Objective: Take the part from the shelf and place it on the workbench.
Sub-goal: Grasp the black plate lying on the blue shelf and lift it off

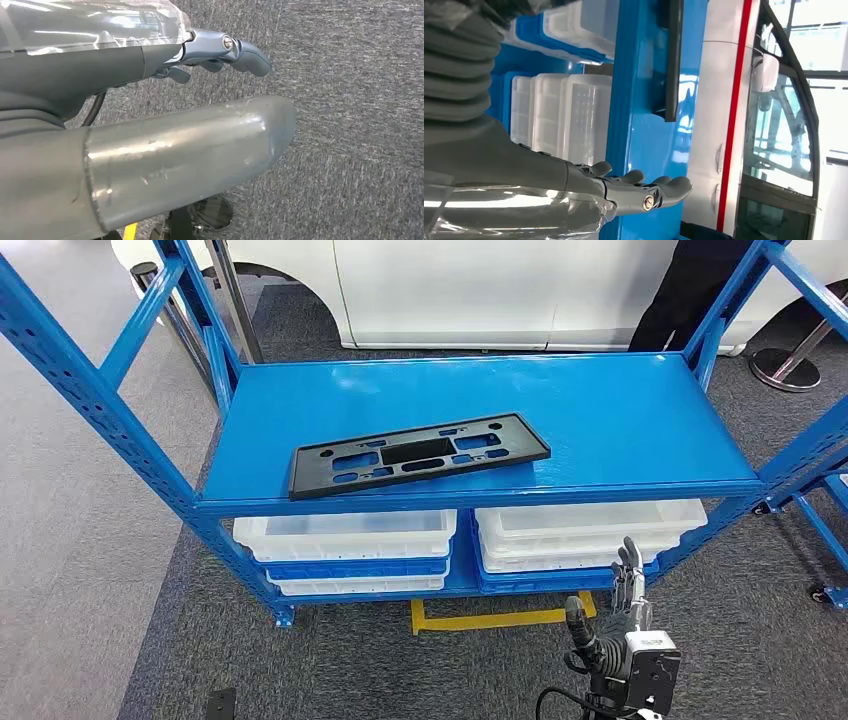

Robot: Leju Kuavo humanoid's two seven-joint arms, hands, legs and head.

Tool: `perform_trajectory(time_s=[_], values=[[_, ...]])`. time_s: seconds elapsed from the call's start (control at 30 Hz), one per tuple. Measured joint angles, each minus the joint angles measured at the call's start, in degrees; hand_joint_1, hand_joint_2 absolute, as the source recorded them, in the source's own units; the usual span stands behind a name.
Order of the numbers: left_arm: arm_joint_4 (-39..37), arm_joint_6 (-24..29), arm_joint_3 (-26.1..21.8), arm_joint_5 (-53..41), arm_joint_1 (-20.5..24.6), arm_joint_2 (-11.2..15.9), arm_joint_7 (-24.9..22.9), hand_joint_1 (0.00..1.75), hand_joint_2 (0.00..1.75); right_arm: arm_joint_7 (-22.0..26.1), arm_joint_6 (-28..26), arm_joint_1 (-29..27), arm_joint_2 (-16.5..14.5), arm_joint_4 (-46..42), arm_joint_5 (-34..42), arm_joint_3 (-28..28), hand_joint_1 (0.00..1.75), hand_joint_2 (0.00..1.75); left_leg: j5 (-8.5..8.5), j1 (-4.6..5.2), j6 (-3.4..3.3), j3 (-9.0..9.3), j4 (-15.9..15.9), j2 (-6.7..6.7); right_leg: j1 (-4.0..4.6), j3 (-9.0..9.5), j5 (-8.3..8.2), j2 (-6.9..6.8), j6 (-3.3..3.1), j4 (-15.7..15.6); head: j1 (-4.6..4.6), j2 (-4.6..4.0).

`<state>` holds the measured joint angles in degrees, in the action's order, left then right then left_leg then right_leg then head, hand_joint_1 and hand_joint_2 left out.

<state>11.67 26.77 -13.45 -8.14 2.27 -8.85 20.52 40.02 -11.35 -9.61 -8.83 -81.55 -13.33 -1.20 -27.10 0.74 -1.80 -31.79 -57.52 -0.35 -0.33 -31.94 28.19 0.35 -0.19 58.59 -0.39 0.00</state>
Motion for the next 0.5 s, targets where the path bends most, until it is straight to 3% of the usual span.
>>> perform_trajectory(time_s=[0.2, 0.33, 0.4, 0.5], values=[[0.0, 0.01, -0.01, 0.0, 0.0, -0.06, 0.0, 0.0, 0.0, 0.0, 0.05, -0.38, 0.0, -0.87, 0.0, -0.76, 0.0, 0.0, 0.0, 0.03, 0.0, 0.0, 0.0, 0.0, -0.01, 0.01, 0.0, 0.0, 0.0, 0.0, 0.0, 0.0], [0.0, 0.01, -0.4, 1.13, 0.02, -0.11, 0.63, 0.0, 0.0, 0.0, -0.07, -0.65, 0.0, -1.37, 0.92, -0.98, 0.0, 1.75, -0.02, 0.05, -0.02, 0.0, -0.04, 0.0, -0.05, 0.01, -0.01, 0.0, 0.02, -0.04, 0.0, 0.0], [0.0, -0.02, -1.18, 2.01, 0.03, -0.15, 1.36, 0.0, 0.0, 0.0, -0.36, -1.13, -0.01, -1.88, 1.67, -1.18, 0.0, 1.75, -0.1, 0.17, -0.14, -0.03, -0.15, 0.0, -0.18, 0.03, -0.03, -0.02, 0.1, -0.11, 0.0, 0.0], [0.0, -0.04, -1.89, 1.71, 0.01, -0.17, 2.14, 0.0, 0.0, -0.03, -0.97, -2.28, -0.2, -2.38, 0.36, -1.97, 0.0, 0.44, -0.23, 0.34, -0.35, -0.05, -0.26, -0.01, -0.33, 0.06, -0.02, -0.02, 0.24, -0.15, 0.0, 0.0]])
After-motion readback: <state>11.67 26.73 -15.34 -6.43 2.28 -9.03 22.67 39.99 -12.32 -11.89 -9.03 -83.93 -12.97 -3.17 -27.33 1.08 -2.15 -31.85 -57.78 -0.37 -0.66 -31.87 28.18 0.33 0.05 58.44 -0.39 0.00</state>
